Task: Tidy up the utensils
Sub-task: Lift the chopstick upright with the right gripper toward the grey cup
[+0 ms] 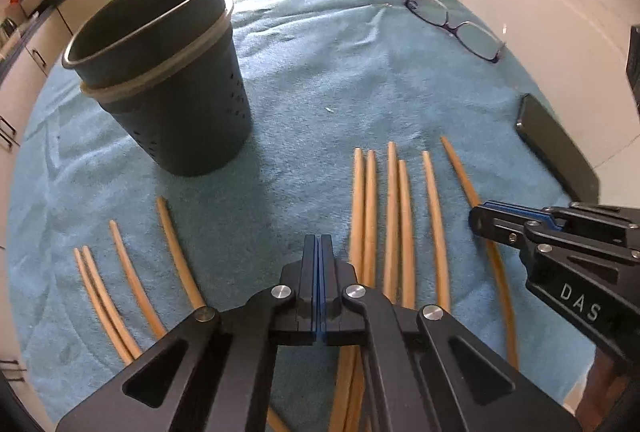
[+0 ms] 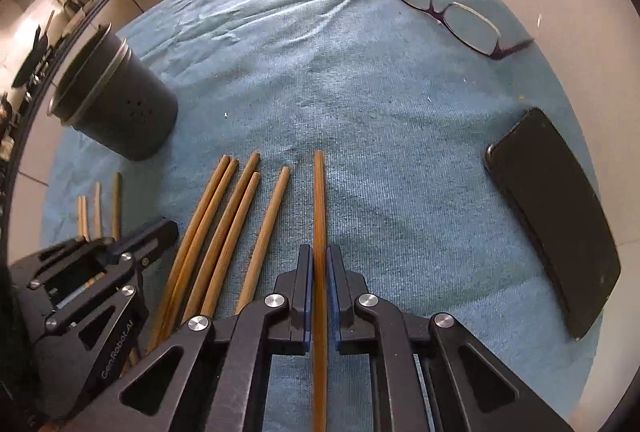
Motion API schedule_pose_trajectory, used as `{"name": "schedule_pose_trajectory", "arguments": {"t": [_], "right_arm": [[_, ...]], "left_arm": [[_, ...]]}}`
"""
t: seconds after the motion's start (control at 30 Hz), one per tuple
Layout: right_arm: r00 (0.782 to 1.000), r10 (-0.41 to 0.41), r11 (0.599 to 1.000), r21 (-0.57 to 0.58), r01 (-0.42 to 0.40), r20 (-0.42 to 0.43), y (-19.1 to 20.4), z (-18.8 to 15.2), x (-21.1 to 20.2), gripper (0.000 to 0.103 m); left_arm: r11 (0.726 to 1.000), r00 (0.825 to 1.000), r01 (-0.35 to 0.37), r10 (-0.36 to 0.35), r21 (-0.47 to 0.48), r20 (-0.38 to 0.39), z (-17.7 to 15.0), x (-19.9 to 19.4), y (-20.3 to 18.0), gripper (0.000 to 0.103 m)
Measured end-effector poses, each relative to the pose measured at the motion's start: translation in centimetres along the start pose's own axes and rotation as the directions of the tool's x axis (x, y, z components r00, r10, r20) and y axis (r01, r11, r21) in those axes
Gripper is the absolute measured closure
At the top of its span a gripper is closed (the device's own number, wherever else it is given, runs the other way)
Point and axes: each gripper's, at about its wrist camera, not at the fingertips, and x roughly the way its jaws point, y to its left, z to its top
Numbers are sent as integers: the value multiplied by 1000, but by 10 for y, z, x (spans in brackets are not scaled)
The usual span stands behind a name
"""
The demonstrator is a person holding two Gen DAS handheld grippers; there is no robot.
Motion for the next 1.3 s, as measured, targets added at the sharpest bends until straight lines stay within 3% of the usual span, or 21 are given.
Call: {"name": "schedule_pose_trajectory", "arguments": {"t": [0.37, 0.6, 0.9, 0.93, 1.0, 1.3], "right_arm": [[984, 86, 996, 7, -89, 156, 7, -13, -66, 96], [978, 86, 996, 18, -91, 188, 10, -26, -80, 96], [977, 80, 996, 27, -87, 198, -5, -34, -88, 96], [978, 79, 996, 30, -87, 194, -7, -34, -87, 96], [979, 78, 995, 39, -87, 188, -10, -33, -85, 96], [982, 78, 996, 36, -86, 173, -13, -29, -78, 96]], "left_arm": [[997, 988, 70, -67, -12, 140, -12, -64, 8, 103], [990, 991, 136, -136, 20, 13, -16, -39, 13, 103], [984, 984, 178, -178, 9, -22, -17, -21, 17, 101], [984, 984, 177, -176, 22, -32, -16, -20, 14, 93], [986, 987, 160, -158, 44, -37, -15, -15, 9, 86], [992, 995, 96, -93, 87, -42, -7, -3, 1, 87]]}}
